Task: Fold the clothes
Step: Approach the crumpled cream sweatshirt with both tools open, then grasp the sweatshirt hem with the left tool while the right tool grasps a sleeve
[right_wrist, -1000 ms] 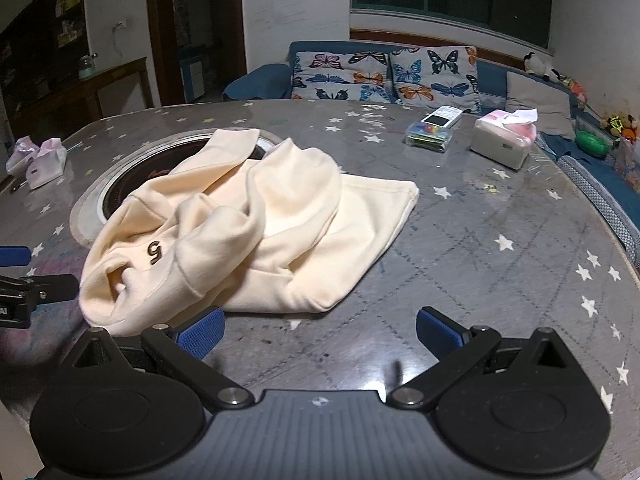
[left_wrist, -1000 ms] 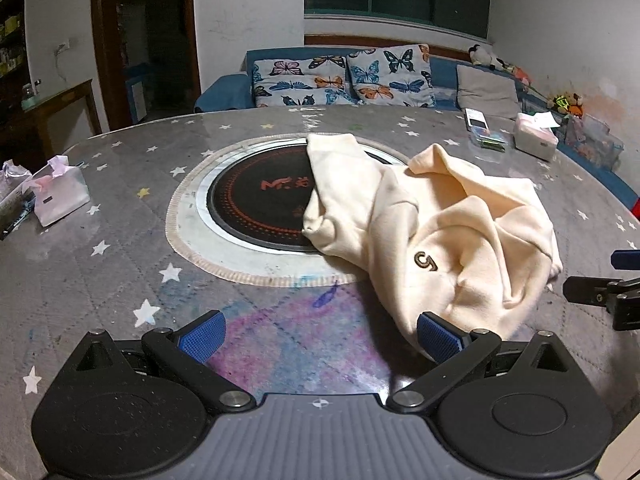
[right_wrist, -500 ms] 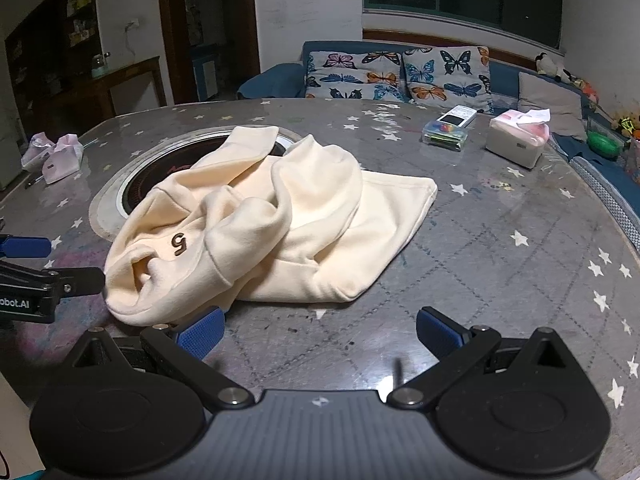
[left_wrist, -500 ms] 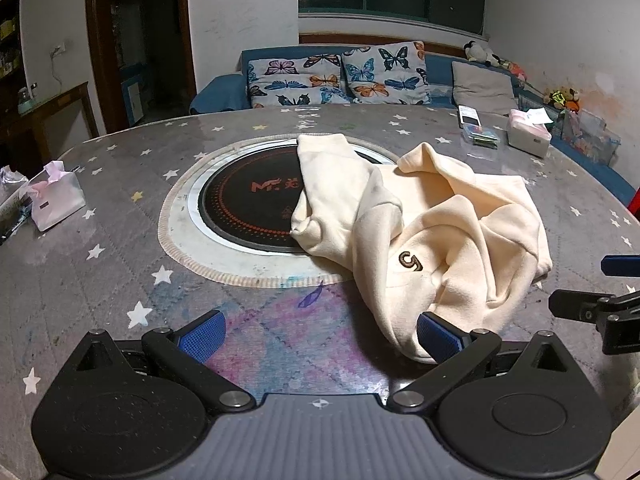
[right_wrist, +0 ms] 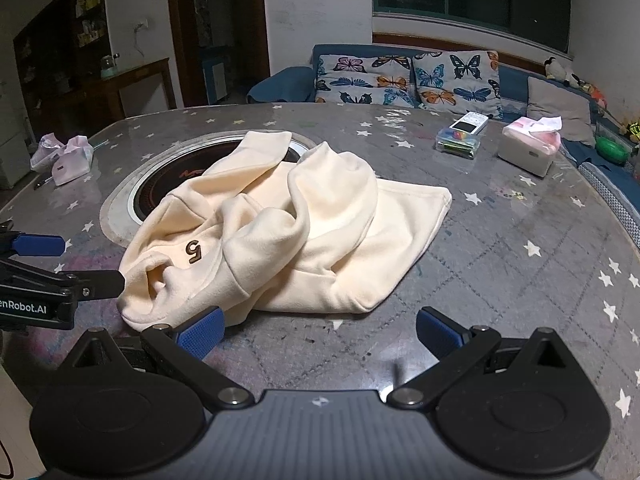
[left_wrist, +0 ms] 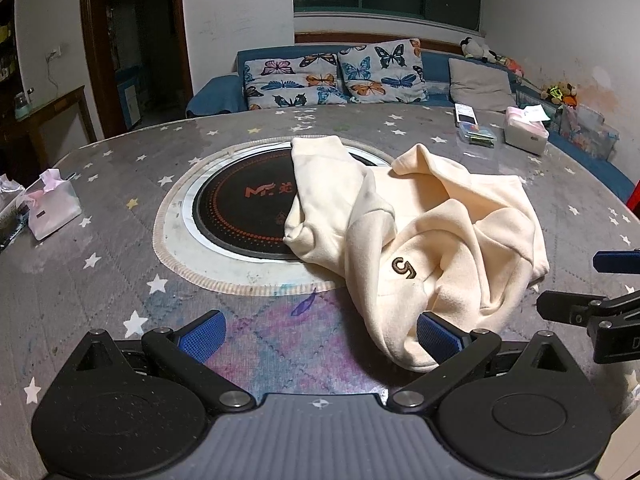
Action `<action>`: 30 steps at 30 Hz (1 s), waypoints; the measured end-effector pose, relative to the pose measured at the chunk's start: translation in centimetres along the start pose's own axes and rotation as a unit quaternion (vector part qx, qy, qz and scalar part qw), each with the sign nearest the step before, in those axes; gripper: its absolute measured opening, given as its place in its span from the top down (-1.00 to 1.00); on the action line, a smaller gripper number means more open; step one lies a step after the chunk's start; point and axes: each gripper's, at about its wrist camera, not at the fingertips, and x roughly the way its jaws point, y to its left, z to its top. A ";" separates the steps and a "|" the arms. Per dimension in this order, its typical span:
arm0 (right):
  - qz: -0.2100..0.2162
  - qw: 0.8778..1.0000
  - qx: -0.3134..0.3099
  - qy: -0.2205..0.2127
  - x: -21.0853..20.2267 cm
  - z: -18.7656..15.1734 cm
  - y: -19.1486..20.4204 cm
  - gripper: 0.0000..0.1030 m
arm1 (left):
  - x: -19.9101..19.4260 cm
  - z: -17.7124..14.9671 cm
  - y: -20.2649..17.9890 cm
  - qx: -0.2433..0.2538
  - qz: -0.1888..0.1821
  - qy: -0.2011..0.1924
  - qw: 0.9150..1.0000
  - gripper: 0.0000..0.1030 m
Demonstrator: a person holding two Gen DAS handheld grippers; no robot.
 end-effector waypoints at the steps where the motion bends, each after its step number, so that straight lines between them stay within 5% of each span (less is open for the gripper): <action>1: 0.000 1.000 0.000 0.000 0.0 0.0 0.0 -1.00 | 0.0 0.0 0.0 0.000 0.000 0.000 1.000 -1.00; 17: 0.006 1.000 -0.008 -0.009 0.7 2.1 0.0 -0.83 | 0.5 2.4 -0.2 0.013 -0.004 -0.025 1.000 -1.00; 30: 0.011 1.000 -0.020 -0.012 4.6 8.4 -1.8 -0.57 | 3.5 7.5 0.4 0.018 -0.010 -0.048 0.999 -0.94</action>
